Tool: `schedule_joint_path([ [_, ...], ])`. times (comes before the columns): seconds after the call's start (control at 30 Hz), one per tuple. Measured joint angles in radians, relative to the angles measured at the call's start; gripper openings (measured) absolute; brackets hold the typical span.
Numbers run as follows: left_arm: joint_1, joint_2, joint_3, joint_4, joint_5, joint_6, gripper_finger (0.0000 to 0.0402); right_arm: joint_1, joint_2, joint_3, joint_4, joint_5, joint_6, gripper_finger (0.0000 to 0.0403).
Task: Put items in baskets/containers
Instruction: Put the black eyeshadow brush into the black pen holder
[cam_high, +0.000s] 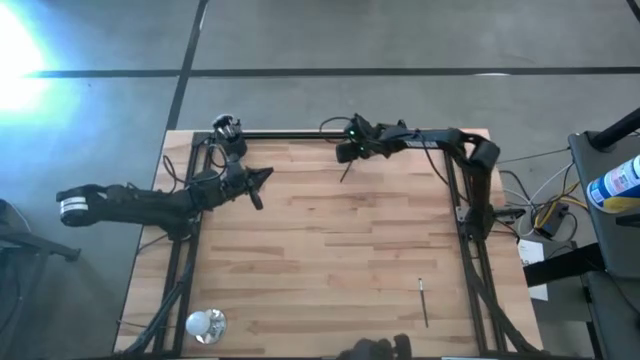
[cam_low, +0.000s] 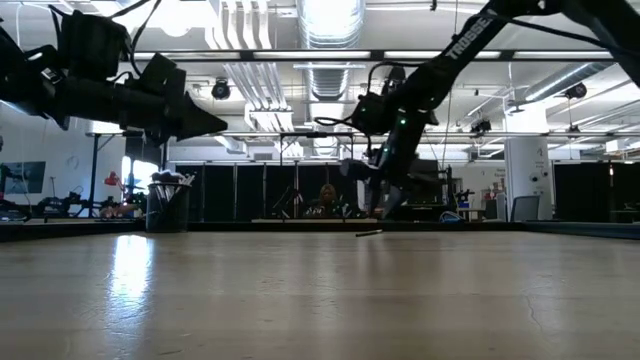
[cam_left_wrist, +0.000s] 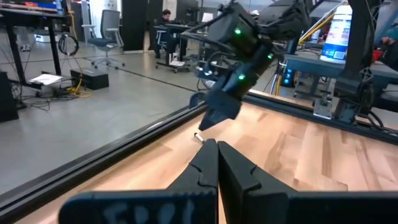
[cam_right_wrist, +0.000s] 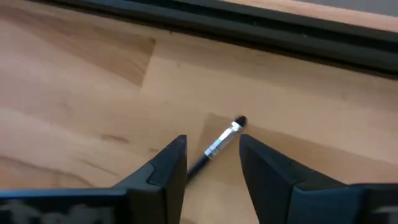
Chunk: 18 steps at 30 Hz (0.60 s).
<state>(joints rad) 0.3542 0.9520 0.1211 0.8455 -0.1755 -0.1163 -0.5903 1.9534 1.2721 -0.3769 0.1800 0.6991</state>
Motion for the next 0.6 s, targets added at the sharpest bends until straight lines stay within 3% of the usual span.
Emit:
schedule_joint_path([
  [0.3, 0.0, 0.0, 0.0, 0.0, 0.002, -0.018, 0.0, -0.006, 0.16, 0.196, -0.22, 0.09, 0.062, 0.0132],
  [0.6, 0.0, -0.001, 0.0, 0.0, 0.021, -0.027, 0.0, -0.012, 0.195, 0.226, -0.222, 0.083, 0.075, 0.0102],
])
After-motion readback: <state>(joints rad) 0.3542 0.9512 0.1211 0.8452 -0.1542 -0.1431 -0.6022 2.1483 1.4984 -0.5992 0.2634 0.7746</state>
